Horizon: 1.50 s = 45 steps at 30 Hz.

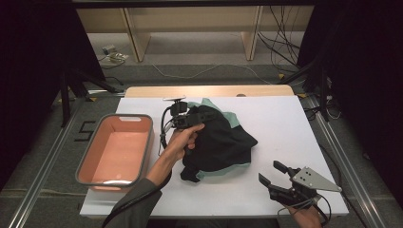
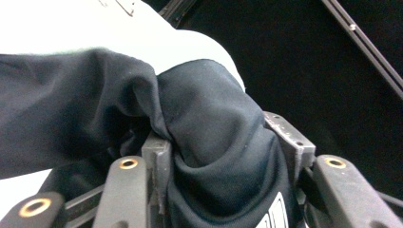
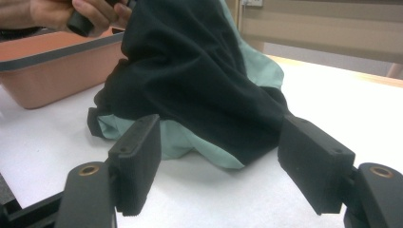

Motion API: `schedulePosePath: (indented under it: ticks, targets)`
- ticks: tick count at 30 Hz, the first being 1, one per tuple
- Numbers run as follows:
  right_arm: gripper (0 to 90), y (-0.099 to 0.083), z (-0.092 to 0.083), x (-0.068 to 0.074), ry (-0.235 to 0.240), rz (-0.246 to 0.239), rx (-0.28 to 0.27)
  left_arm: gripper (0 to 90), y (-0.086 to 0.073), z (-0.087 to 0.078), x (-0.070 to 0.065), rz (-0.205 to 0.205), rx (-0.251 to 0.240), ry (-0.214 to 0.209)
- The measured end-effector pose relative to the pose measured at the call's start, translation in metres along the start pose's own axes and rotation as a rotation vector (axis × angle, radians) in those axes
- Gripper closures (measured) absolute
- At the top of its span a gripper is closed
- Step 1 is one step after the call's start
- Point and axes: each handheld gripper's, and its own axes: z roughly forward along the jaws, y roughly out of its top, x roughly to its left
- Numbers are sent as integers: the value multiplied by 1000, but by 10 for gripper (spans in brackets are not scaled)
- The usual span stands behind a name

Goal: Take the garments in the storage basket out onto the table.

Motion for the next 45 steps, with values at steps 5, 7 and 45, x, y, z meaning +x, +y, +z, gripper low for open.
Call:
schedulePosePath:
  ticks: [5, 7, 45]
  targets:
    - [316, 0, 0, 0, -1, 2, 1, 447, -3, -3, 8, 31, 23, 64]
    - [316, 0, 0, 0, -1, 2, 2, 438, -5, -5, 12, 36, 27, 90]
    - [318, -1, 1, 1, -5, 0, 13, 371, -5, -62, 32, 145, 33, 278]
